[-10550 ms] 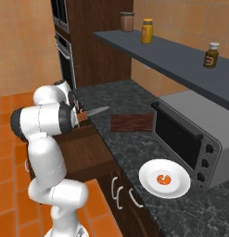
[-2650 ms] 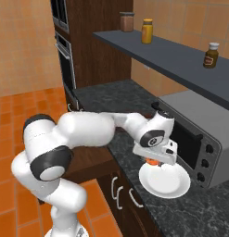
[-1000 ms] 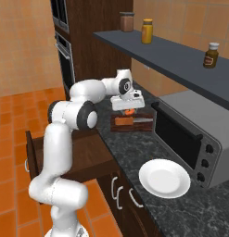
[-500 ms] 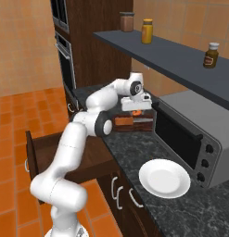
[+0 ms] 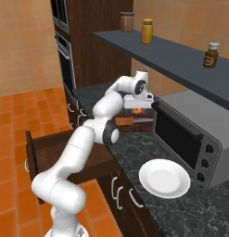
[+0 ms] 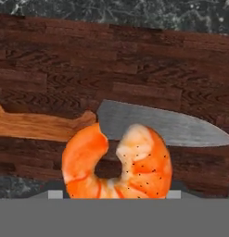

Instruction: Pick up the knife from the drawer and place it on the cutting board. Then place the meat from the plate to the cutting board.

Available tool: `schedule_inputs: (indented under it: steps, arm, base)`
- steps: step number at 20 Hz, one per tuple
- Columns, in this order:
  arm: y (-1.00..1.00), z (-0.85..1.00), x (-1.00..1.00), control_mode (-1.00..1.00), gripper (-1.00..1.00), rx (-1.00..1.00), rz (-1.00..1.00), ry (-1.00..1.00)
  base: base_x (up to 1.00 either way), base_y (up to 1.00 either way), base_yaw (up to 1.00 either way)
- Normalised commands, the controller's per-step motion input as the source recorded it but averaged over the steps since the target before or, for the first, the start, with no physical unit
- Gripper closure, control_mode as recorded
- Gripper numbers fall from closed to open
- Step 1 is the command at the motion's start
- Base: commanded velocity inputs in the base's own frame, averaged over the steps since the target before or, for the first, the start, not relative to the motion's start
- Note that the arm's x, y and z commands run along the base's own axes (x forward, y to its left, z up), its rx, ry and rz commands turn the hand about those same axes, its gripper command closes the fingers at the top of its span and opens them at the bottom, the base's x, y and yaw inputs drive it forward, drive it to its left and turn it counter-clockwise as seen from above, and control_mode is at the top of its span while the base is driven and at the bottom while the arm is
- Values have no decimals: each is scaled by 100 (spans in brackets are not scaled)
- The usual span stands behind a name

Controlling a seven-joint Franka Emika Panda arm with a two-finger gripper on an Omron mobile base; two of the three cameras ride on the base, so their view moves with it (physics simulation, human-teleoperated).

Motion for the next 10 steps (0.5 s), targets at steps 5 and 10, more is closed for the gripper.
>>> schedule_inputs:
  steps: [5,10]
  arm:
    - [25,0,76,-100,100,5,0,-19]
    - [13,-10,47,-100,100,0,0,-2]
  base:
    - [0,0,0]
    - [0,0,0]
